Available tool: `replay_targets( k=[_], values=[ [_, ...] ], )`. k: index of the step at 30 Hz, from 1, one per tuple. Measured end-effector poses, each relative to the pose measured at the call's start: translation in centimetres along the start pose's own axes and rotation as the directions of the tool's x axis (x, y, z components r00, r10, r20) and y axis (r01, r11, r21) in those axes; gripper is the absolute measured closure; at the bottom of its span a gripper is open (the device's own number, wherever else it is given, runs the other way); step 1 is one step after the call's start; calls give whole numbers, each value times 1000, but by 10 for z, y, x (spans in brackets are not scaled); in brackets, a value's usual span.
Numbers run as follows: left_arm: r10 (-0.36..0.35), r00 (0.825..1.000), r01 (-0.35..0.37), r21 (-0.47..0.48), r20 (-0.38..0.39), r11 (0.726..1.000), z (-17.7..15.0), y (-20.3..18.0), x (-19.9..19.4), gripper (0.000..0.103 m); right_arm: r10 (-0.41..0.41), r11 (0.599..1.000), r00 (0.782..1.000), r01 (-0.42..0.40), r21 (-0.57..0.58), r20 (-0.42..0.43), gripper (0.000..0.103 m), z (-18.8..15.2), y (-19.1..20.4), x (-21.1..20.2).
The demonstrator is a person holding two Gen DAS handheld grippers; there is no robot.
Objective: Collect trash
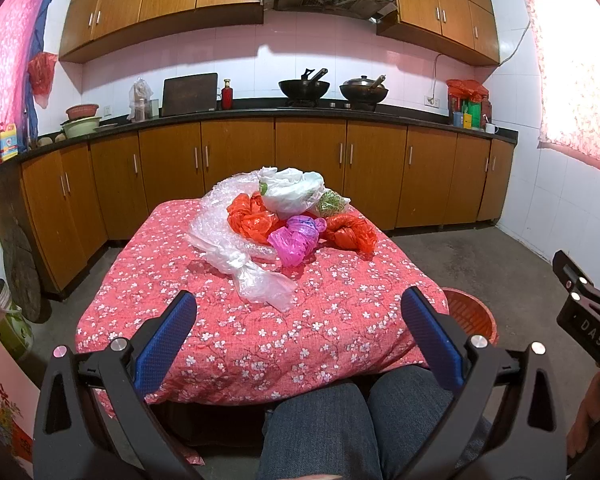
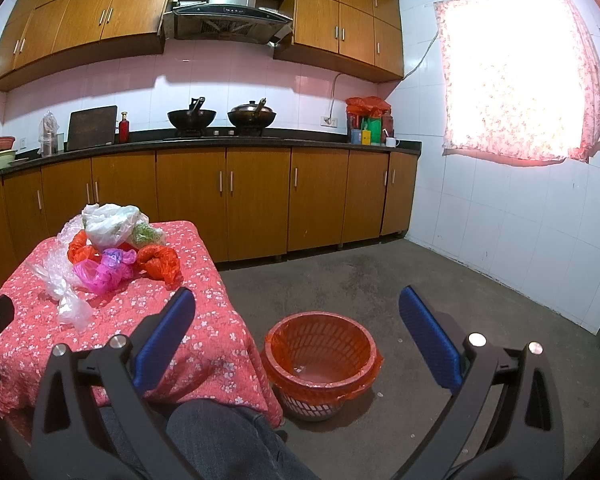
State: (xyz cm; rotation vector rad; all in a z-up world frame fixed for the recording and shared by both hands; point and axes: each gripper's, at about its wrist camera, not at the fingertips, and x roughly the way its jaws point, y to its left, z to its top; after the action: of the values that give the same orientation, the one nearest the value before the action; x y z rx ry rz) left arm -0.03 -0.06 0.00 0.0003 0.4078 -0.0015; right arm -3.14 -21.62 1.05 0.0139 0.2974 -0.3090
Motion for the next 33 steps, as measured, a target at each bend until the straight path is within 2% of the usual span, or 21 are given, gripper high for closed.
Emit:
replay_targets(
  k=[33],
  values=[
    [-2, 1000, 2, -3, -3, 1000, 1, -3, 4, 2, 0, 1000, 1000, 0, -2, -5, 4, 0, 3, 1]
  ],
)
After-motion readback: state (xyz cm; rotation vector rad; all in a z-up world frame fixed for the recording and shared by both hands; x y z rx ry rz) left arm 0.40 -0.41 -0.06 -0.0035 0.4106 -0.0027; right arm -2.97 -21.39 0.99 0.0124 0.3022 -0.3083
